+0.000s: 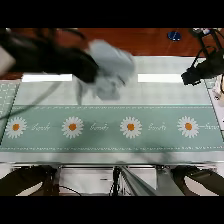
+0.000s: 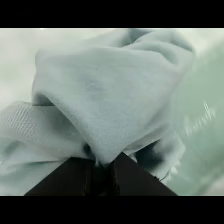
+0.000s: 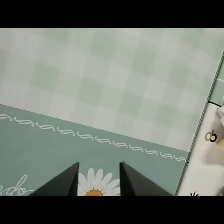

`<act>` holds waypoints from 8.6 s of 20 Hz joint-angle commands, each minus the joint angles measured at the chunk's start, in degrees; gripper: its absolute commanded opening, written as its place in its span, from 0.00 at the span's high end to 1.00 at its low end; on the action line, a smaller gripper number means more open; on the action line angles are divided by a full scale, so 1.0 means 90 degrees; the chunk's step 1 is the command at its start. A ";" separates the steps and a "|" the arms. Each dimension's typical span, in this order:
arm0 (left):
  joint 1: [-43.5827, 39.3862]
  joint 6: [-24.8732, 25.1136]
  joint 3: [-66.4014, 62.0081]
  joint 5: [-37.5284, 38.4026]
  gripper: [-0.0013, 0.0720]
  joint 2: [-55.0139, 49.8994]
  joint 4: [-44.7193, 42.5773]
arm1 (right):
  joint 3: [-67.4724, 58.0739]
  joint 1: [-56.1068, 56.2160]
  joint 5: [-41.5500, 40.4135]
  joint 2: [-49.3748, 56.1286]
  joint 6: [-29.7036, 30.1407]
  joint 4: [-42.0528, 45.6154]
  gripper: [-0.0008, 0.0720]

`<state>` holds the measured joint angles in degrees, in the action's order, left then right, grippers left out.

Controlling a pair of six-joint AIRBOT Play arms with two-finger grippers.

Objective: Fold the shirts.

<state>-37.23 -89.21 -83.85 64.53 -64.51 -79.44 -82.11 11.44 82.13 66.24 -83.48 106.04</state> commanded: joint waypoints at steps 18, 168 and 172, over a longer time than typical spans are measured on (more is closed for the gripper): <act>0.4784 0.1885 0.3038 0.1452 0.01 0.0554 0.3208 | 0.0000 0.0002 0.0228 -0.0155 -0.0022 0.0070 0.48; 0.1916 0.0787 0.3835 -0.1401 0.05 -0.2560 0.4663 | 0.3014 -0.2693 -0.2458 -0.0508 0.0959 -0.3191 0.19; 0.1938 0.0763 0.3356 -0.1047 0.80 -0.2960 0.4420 | 0.3014 -0.2693 -0.2458 -0.0505 0.0959 -0.3203 0.19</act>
<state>-19.77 -80.49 -50.63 52.73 -88.75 -38.37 -54.92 -12.80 59.94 61.63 -74.98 77.38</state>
